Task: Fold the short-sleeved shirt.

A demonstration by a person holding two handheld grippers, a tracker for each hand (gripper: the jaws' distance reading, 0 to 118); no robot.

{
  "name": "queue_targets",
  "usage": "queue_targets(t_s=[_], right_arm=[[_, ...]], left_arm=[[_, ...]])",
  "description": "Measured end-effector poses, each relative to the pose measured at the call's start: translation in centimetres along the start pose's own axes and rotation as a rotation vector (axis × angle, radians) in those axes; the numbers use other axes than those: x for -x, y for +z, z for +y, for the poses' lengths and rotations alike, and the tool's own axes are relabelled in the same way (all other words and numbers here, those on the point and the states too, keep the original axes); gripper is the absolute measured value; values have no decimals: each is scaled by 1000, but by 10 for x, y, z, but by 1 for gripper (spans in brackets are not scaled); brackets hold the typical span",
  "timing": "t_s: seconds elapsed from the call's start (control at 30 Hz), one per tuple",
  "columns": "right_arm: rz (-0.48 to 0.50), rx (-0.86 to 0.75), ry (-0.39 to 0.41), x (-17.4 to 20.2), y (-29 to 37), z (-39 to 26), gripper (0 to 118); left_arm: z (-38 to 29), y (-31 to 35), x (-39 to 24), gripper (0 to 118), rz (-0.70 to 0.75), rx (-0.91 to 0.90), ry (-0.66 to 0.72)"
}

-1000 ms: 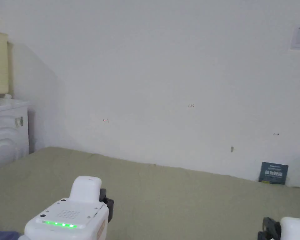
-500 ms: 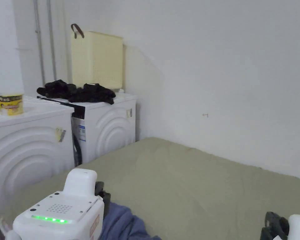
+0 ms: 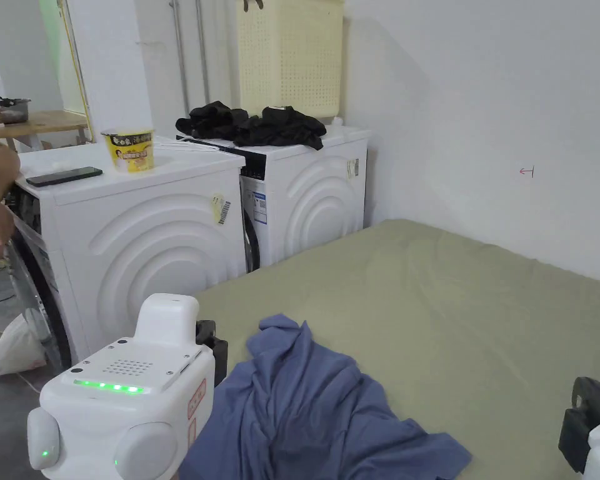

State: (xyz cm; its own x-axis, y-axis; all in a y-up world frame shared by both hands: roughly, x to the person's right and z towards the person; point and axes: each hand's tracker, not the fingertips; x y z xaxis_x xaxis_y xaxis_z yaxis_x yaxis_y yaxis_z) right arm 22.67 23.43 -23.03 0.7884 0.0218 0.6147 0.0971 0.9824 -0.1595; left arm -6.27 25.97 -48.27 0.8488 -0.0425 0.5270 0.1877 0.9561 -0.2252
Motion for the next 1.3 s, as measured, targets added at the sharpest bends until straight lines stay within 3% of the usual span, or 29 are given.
queue_targets(t_s=[0.27, 0.47, 0.73, 0.77, 0.8, 0.83, 0.87, 0.9, 1.0, 1.2, 1.3], right_arm=[[-30, 31, 18, -14, 8, -13, 1], [-60, 93, 11, -22, 19, -34, 1], [-77, 192, -25, -25, 25, -69, 1], [-70, 208, -32, -25, 25, -74, 1], [-61, 228, -38, -24, 24, -79, 1], [-62, 238, -41, -24, 24, -83, 1], [-61, 246, -45, -22, 24, -87, 1], [-55, 257, -50, -22, 24, -91, 1], [-53, 279, -59, -21, 24, -100, 1], [-55, 319, -80, -23, 24, -110, 1], [-59, 336, -84, -24, 25, -114, 1]], left_arm=[[-20, -59, -33, 0, -87, 117, -16], [-54, -129, -68, 0, -182, 347, -96], [-95, -206, -92, 0, -250, 608, -20], [-98, -210, -93, 5, -260, 625, -2], [-100, -215, -93, 36, -262, 641, 4], [-103, -220, -93, 82, -271, 666, 4], [-108, -226, -94, 116, -280, 724, 4], [-109, -224, -94, 115, -333, 682, 22], [-115, -230, -94, 114, -267, 738, -42], [-139, -243, -101, 114, -293, 848, -67], [-156, -250, -105, 108, -276, 875, -109]])
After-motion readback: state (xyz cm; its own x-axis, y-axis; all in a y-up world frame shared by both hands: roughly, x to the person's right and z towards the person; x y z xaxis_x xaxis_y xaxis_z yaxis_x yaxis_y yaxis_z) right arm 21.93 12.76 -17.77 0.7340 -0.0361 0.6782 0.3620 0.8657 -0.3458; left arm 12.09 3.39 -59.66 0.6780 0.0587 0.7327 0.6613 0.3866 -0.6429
